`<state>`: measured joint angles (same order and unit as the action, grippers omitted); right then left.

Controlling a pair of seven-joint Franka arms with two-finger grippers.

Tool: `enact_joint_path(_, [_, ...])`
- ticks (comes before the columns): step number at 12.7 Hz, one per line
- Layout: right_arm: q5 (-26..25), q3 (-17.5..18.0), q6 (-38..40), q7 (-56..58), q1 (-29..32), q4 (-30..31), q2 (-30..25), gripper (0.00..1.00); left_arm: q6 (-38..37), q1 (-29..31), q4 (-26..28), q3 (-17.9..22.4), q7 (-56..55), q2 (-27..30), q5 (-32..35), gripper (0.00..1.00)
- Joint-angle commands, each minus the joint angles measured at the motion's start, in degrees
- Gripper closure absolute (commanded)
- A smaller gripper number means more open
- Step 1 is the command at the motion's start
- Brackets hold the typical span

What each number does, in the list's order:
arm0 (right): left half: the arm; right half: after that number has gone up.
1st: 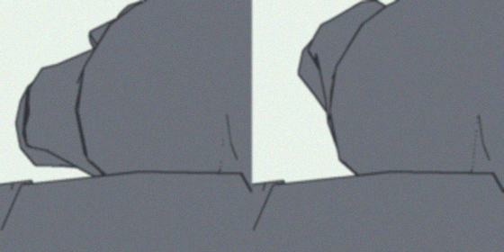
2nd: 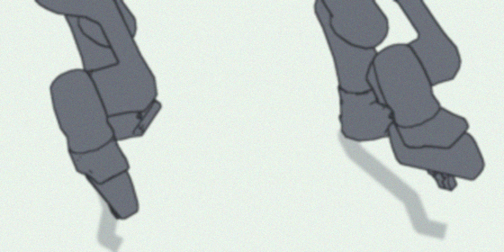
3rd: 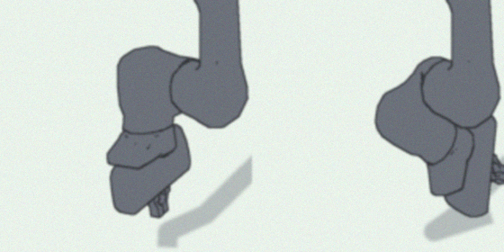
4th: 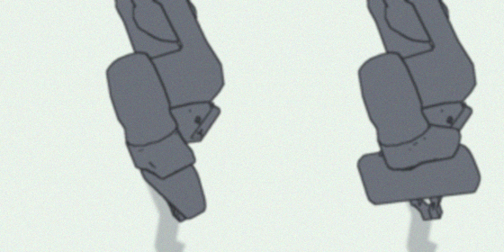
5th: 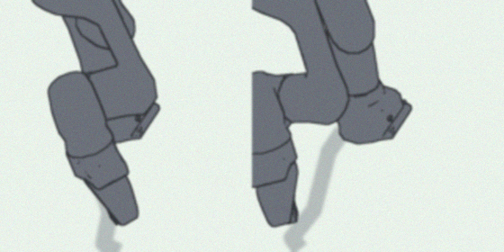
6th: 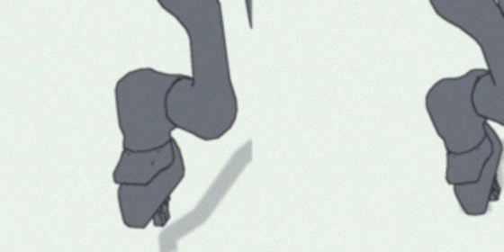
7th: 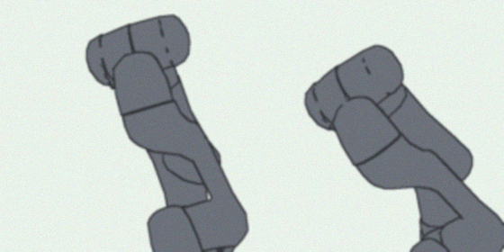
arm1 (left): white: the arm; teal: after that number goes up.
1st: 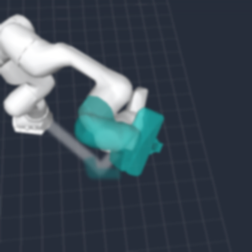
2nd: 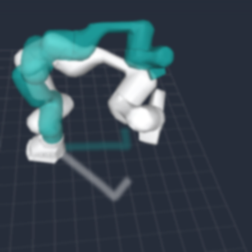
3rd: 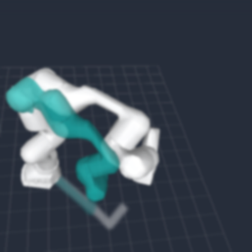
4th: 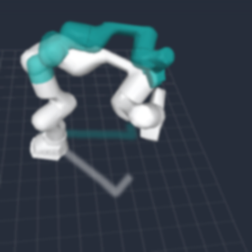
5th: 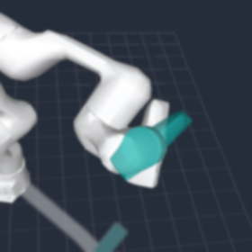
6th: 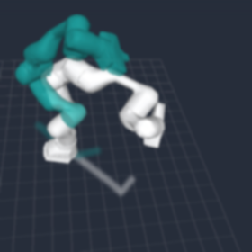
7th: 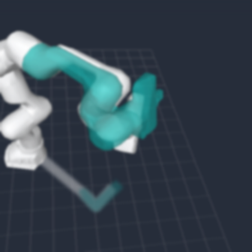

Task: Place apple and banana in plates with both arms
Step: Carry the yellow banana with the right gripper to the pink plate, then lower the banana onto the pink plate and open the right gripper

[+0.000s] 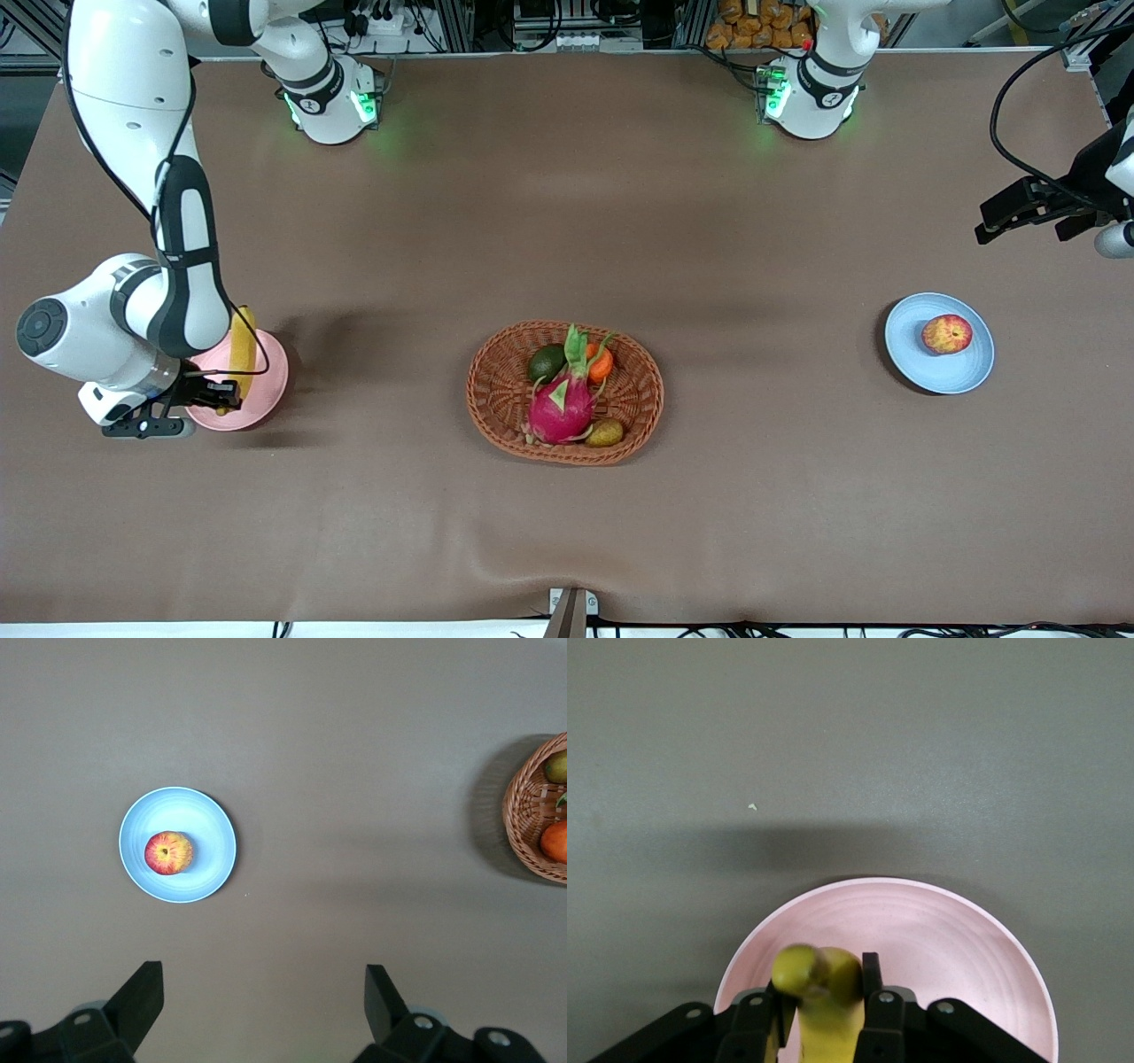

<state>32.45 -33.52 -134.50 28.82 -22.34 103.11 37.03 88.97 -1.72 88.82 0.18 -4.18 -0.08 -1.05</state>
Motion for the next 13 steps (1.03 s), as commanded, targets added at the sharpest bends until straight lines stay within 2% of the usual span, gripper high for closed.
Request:
enact_joint_path(1, [1.83, -0.05, 0.02, 1.85, 0.11, -0.28, -0.73, 0.0, 0.24, 0.14, -0.32, -0.09, 1.02, 0.26, 0.52, 0.0])
enact_joint_path(3, [1.74, -0.14, 1.68, 1.94, -0.33, -0.19, -2.48, 0.0, 0.24, 0.4, -0.32, -0.09, 1.45, 0.35, 0.61, 0.0])
enact_joint_path(4, [1.56, -0.4, 5.53, 2.03, 0.02, -0.45, -4.32, 0.0, 0.24, 0.4, -0.32, -0.09, 1.89, 0.35, 0.61, 0.0])
enact_joint_path(8, [-0.01, -4.61, 17.32, 1.94, -0.77, -1.77, -11.18, 0.0, 0.24, 0.67, -0.32, -0.09, 1.9, 0.26, 0.0, 0.0])
enact_joint_path(11, [-4.83, -4.45, 22.6, 0.89, -1.29, -4.06, -14.96, 0.0, 0.24, 0.58, -0.32, -0.09, 2.07, 0.26, 0.26, 0.0])
enact_joint_path(12, [-8.07, -3.84, 22.88, -1.46, -1.38, -4.06, -17.58, 0.0, 0.24, 0.58, -0.32, -0.09, 1.9, 0.26, 0.26, 0.0])
enact_joint_path(13, [-12.63, -0.7, 23.75, -5.05, -0.08, -3.97, -20.31, 0.0, 0.15, 0.58, -0.32, -0.09, 2.07, 0.26, 0.35, 0.0])
